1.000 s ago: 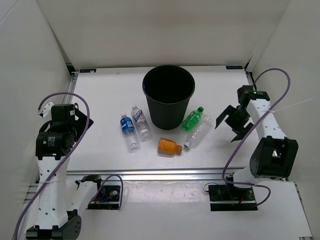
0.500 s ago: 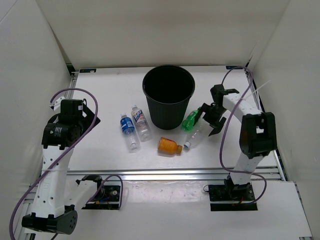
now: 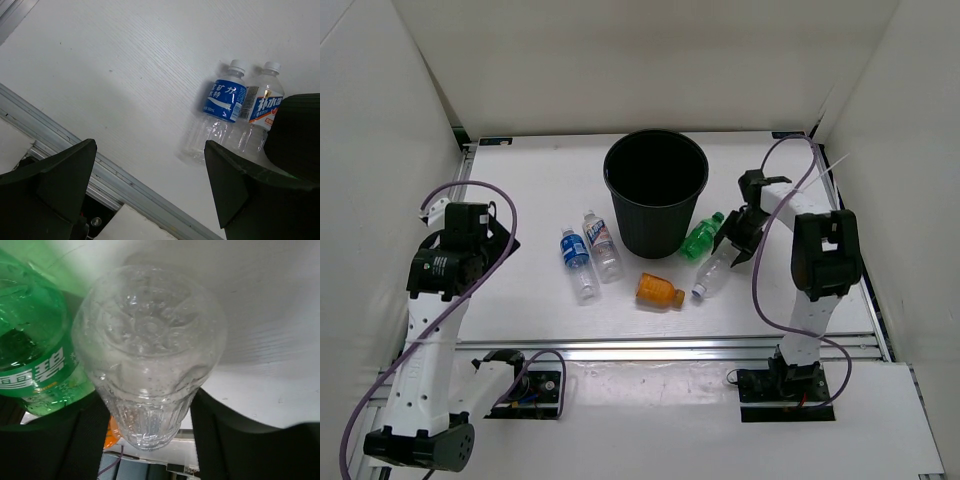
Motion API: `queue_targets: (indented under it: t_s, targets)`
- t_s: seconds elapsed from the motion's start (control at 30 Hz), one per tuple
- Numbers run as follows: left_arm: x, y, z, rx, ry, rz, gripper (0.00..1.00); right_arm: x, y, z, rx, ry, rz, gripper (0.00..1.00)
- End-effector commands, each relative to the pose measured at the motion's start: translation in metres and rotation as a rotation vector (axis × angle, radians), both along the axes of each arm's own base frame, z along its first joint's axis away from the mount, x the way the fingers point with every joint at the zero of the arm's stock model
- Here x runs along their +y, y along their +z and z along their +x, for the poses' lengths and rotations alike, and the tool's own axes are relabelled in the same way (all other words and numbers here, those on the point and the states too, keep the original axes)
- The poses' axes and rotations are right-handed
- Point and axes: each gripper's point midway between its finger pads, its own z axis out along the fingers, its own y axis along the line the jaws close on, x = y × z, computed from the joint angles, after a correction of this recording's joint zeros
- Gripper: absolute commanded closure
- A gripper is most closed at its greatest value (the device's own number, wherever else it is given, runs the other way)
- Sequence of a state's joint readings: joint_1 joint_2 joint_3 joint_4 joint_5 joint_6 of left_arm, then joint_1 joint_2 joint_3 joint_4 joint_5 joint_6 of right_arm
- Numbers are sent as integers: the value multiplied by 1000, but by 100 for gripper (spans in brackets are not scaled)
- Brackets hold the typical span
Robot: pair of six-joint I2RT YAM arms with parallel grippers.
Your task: Put the plastic bottles in the bin
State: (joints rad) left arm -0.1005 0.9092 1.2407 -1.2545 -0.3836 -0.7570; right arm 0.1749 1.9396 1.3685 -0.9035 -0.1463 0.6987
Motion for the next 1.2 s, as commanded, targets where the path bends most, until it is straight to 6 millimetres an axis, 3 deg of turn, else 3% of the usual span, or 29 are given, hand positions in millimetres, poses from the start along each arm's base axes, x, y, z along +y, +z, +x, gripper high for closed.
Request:
queue_targets:
  t_s: [0.0,0.1,0.17,0.23,0.37,0.4,0.5,0.53,0.63,0.67,0.77,1.03,1.07,1.17]
  targets:
    - [-3,-5,6,-8,6,-15,0,-28,-18,-18,54,-3,-77,42]
    - [-7,-12,12,18,-7,-28,0,-36,-17,-20,43,-14,-86,54]
    - [-12,-18,20,28,-21,-45,0,-40,-1,-21,9,13,-98,65]
    - [-15,-19,24,26,-21,-61,0,-43,32,-18,-71,21,-103,69]
    - [-19,-24,30,36,-26,-81,0,-53,108,-1,-279,24,-152,71]
    - [-19,-24,30,36,-26,-81,0,-54,146,13,-381,12,-156,74]
    - [-22,-25,33,35,-27,-96,0,-60,200,18,-484,2,-182,77]
    - [-24,-29,36,41,-34,-106,0,-55,240,29,-597,-1,-167,77]
    - [-29,-26,41,17,-49,-124,0,-34,295,45,-752,56,-127,77]
    - [-29,-25,44,6,-49,-125,0,-21,341,49,-885,81,-100,77]
    - [-31,-31,47,25,-54,-131,0,8,375,68,-1018,145,-55,75]
    - [-40,-30,59,10,-81,-164,0,93,381,101,-1162,348,49,72]
    - [-42,-32,62,14,-87,-171,0,105,370,109,-1145,369,65,70]
    - [-44,-32,68,15,-93,-178,0,122,362,118,-1140,404,122,61]
